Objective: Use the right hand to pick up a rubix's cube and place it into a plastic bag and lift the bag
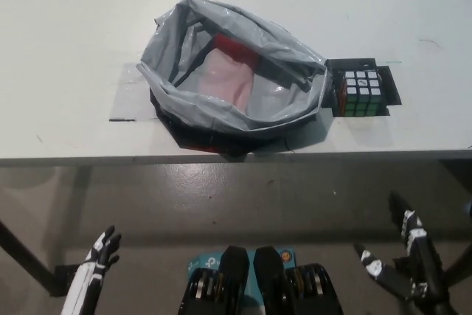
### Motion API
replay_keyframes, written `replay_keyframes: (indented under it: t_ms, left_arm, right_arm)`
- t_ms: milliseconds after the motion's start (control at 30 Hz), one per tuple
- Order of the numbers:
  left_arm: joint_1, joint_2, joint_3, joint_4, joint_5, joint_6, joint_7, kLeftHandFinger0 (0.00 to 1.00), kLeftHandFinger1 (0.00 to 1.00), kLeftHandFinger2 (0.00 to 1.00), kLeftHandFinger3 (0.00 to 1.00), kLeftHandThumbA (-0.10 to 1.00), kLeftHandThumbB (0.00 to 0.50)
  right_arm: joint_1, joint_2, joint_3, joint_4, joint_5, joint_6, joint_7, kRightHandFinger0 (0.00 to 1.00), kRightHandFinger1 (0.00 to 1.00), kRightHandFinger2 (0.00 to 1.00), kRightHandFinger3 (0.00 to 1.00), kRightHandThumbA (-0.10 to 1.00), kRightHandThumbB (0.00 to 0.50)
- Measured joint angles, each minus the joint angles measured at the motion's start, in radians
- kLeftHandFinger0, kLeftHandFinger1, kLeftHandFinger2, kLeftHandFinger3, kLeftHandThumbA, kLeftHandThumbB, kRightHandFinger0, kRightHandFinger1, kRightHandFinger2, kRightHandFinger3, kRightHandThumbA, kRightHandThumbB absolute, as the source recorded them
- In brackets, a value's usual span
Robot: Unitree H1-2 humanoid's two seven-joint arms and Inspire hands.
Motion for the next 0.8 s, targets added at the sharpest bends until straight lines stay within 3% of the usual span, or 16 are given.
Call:
replay_keyframes:
  t_ms: [67,267,300,367,533,700,733,767,800]
  left_arm:
    - [-0.009,0.0,0.0,-0.008,0.001,-0.006,0.0,1.0,1.0,1.0,1.0,1.0,0.314]
    - [-0.015,-0.004,-0.006,-0.055,0.007,-0.013,0.0,1.0,1.0,1.0,1.0,1.0,0.348]
    - [-0.015,-0.005,-0.008,-0.059,0.008,-0.014,0.0,1.0,1.0,1.0,1.0,1.0,0.359]
    - [-0.013,-0.007,-0.009,-0.064,0.01,-0.017,0.0,1.0,1.0,1.0,1.0,1.0,0.372]
    - [-0.01,-0.011,-0.01,-0.064,0.009,-0.02,-0.002,1.0,1.0,1.0,1.0,1.0,0.383]
    - [0.0,-0.011,-0.01,-0.064,0.008,-0.024,-0.007,1.0,1.0,1.0,1.0,1.0,0.386]
    - [0.001,-0.011,-0.011,-0.064,0.008,-0.025,-0.007,1.0,1.0,1.0,1.0,1.0,0.389]
    - [0.005,-0.012,-0.011,-0.063,0.009,-0.028,-0.008,1.0,1.0,1.0,1.0,1.0,0.393]
    - [0.008,-0.012,-0.011,-0.063,0.009,-0.031,-0.008,1.0,1.0,1.0,1.0,1.0,0.402]
  right_arm:
    - [-0.017,-0.001,-0.013,-0.023,-0.008,0.0,-0.008,1.0,1.0,1.0,1.0,0.65,0.105]
    - [-0.099,-0.049,-0.055,-0.151,-0.049,0.019,-0.013,1.0,1.0,1.0,1.0,0.69,0.184]
    - [-0.122,-0.069,-0.061,-0.173,-0.058,0.033,-0.01,1.0,1.0,1.0,1.0,0.76,0.246]
    - [-0.162,-0.107,-0.065,-0.208,-0.07,0.068,-0.001,1.0,1.0,1.0,1.0,0.85,0.319]
    - [-0.299,-0.279,-0.04,-0.218,-0.089,0.18,0.081,1.0,1.0,1.0,1.0,0.98,0.42]
    - [-0.486,-0.437,0.03,-0.155,-0.108,0.274,0.183,1.0,1.0,1.0,1.0,1.0,0.393]
    - [-0.501,-0.445,0.037,-0.146,-0.108,0.279,0.191,1.0,1.0,1.0,1.0,1.0,0.356]
    - [-0.565,-0.473,0.074,-0.102,-0.118,0.303,0.224,1.0,1.0,1.0,1.0,1.0,0.414]
    - [-0.597,-0.482,0.097,-0.077,-0.124,0.313,0.245,1.0,1.0,1.0,1.0,1.0,0.435]
